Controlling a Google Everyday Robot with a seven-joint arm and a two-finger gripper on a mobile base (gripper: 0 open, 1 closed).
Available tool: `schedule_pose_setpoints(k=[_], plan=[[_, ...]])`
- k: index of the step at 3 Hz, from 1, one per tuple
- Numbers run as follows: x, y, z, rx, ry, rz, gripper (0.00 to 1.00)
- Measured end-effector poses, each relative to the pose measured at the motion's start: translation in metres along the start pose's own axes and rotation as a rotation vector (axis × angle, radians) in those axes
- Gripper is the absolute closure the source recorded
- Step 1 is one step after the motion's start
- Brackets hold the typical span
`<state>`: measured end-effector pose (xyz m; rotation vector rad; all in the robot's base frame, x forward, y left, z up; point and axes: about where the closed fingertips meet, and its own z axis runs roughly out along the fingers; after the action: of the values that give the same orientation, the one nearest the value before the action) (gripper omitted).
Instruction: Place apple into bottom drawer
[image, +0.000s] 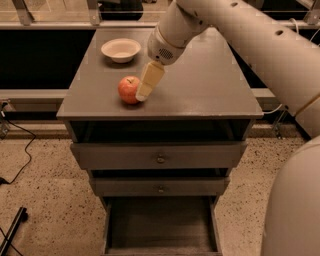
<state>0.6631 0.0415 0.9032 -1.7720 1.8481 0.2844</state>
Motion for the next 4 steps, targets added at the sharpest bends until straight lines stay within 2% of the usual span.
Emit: schedule_pose_setpoints(k=[1,2,3,4], plan=[[0.005,0.000,0.023,-0.046,-0.096,0.044,0.00],[0.005,0.006,0.045,-0.107,-0.158,0.062,0.00],[0.004,0.008,0.047,-0.112,-0.157,0.061,0.18],[0.004,0.009,0.050,-0.117,-0.157,0.061,0.42]])
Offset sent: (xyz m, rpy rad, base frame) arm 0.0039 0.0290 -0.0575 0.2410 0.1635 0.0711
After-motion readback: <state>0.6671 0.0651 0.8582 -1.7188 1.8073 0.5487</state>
